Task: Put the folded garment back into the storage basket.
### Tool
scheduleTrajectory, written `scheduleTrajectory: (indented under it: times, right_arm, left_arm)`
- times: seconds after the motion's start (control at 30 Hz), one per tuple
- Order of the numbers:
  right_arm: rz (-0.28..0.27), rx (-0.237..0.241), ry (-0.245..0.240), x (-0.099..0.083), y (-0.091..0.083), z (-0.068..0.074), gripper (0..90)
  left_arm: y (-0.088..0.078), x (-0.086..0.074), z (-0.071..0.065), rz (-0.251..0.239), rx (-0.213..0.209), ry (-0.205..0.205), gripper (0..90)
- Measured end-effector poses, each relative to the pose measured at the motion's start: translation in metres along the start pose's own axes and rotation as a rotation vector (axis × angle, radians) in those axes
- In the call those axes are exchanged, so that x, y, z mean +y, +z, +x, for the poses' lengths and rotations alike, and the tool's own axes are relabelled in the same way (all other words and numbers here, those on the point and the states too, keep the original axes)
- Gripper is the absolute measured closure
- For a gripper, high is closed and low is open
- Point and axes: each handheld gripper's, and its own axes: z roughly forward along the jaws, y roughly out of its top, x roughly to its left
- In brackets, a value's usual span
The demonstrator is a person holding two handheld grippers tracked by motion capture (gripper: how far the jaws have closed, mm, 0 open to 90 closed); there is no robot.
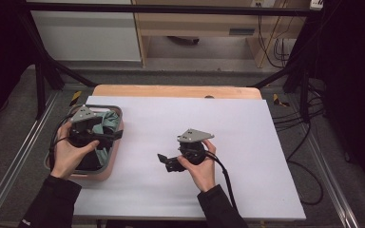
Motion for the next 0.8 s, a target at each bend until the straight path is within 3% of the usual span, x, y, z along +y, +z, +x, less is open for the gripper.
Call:
scheduleTrajectory:
  times: [0.4,0.8]
  right_arm:
    - [0.007,-0.030,0.004,-0.016,-0.039,-0.033,7.3]
    - [0.031,-0.054,0.015,-0.041,-0.074,-0.063,7.3]
  left_arm:
    - [0.018,-0.015,-0.049,0.000,-0.112,0.068,3.5]
    - [0.028,-0.043,-0.080,-0.005,-0.162,0.078,4.0]
